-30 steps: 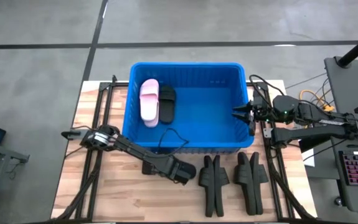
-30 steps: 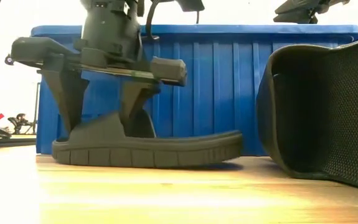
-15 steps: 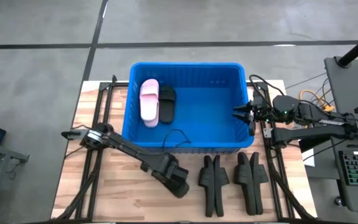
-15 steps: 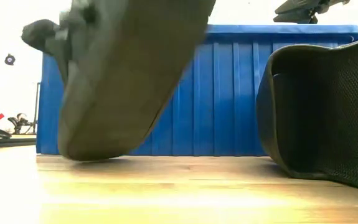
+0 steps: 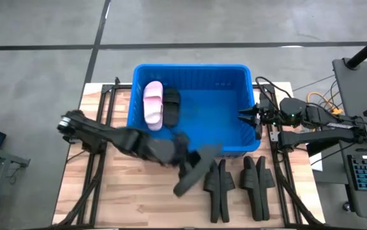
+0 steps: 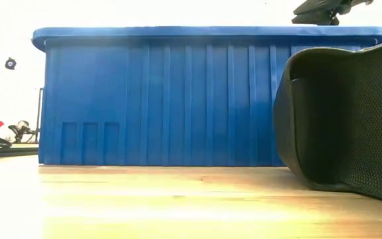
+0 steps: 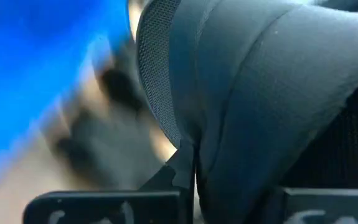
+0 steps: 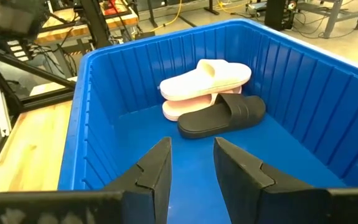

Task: Pick and place slides into bin
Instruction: Put the black slipper into the blue bin

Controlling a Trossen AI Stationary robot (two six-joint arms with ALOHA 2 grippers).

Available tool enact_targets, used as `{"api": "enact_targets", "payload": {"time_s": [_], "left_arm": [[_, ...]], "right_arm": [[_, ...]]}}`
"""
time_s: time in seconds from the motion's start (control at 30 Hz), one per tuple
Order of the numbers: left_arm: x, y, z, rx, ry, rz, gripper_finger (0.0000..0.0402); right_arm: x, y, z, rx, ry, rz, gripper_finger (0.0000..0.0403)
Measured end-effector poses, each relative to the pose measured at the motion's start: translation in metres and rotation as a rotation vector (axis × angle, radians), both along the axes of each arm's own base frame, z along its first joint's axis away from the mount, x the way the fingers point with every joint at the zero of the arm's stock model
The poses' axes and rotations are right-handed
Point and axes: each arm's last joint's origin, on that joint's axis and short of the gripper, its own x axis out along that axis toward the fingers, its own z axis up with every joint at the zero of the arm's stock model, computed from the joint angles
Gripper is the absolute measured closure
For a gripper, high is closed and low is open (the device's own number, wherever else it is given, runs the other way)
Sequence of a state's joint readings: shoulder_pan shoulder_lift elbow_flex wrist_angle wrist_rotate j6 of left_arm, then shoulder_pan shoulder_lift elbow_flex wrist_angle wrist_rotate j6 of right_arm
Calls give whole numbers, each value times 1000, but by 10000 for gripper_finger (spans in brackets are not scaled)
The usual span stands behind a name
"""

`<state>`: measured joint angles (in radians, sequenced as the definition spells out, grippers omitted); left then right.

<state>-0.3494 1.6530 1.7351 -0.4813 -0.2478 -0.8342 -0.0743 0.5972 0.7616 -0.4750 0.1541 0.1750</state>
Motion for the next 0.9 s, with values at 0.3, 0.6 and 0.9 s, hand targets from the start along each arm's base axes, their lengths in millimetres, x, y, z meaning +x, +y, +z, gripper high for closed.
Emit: {"api": "enact_targets", "payload": {"time_s": [0.3,0.6,0.9], "left_arm": [[-7,82,6,804,214,355,395],[9,198,-53,1036,777,355,395],[15,267,-119,1100,1123,242,395]], "right_arm": [[0,0,0,1,0,3,291],[0,0,0,52,-13,-13,291],[0,0,0,106,-28,-31,291]]}}
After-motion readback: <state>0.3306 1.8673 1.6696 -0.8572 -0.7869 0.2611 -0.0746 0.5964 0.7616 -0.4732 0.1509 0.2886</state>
